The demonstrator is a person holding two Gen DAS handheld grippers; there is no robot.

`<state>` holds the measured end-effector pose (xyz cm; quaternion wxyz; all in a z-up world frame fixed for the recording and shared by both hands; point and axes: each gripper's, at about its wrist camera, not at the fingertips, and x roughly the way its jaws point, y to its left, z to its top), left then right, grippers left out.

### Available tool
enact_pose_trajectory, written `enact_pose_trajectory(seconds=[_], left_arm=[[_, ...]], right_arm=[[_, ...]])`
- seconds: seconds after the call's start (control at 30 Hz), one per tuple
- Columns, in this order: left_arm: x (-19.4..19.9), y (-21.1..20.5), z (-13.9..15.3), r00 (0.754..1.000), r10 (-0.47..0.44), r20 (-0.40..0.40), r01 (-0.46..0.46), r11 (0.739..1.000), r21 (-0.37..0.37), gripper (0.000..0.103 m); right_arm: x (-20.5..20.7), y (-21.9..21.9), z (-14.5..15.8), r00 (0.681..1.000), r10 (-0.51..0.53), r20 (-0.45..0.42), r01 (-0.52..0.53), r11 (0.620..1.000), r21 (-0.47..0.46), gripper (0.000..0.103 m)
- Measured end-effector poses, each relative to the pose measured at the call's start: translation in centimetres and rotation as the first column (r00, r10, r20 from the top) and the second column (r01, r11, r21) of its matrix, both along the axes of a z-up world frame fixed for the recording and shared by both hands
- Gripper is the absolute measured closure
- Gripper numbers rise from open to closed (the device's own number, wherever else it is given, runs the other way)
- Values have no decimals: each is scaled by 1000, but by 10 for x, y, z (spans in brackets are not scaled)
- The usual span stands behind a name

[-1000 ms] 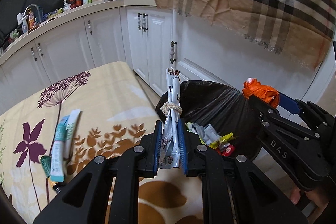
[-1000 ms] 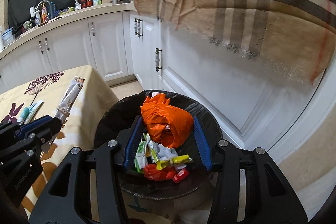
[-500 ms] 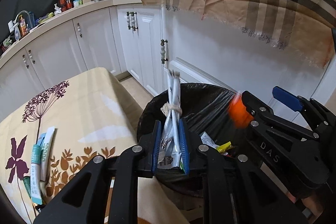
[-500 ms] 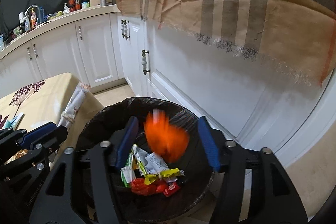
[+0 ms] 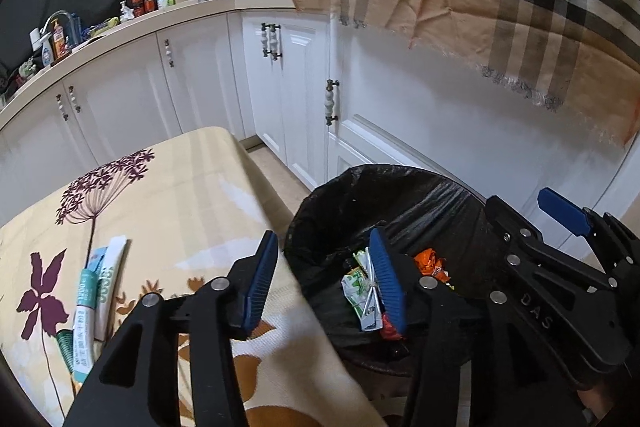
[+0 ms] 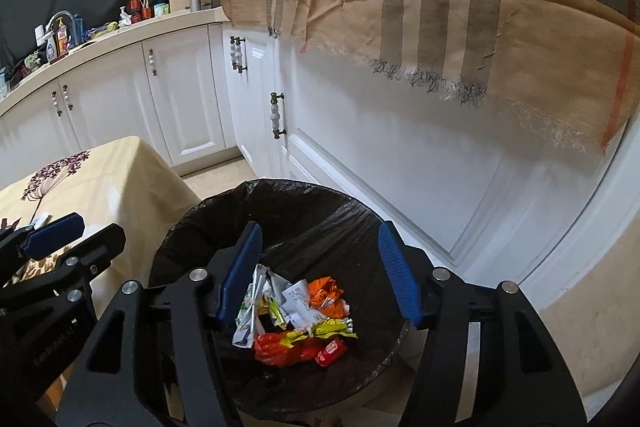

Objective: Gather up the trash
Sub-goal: 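Move both open grippers back over the table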

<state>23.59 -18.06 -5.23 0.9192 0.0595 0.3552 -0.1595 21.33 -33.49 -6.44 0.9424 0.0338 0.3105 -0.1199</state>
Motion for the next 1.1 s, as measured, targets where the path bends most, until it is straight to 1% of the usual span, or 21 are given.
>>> enact_pose_trajectory(seconds=[0.37, 0.5, 0.67, 0.9, 1.1], left_arm=[[-13, 29, 16, 999, 41, 29, -40, 999, -24, 47], [-22, 52, 18, 997, 76, 26, -75, 997, -29, 46], [-35, 87, 17, 991, 132, 16, -132, 991, -30, 44], [-51, 147, 16, 970, 244, 12, -244, 970, -20, 44], [-61, 197, 14, 938, 344, 28, -344, 939, -3, 41]], right_arm=[[-12, 27, 17, 999, 39, 16, -39, 999, -3, 43], [-16, 41, 23, 998, 63, 23, -63, 998, 8, 43], [-18, 71, 25, 993, 120, 19, -120, 993, 16, 43], [-16, 121, 26, 975, 220, 10, -221, 975, 22, 43], [-14, 167, 27, 952, 307, 2, -307, 952, 13, 41]])
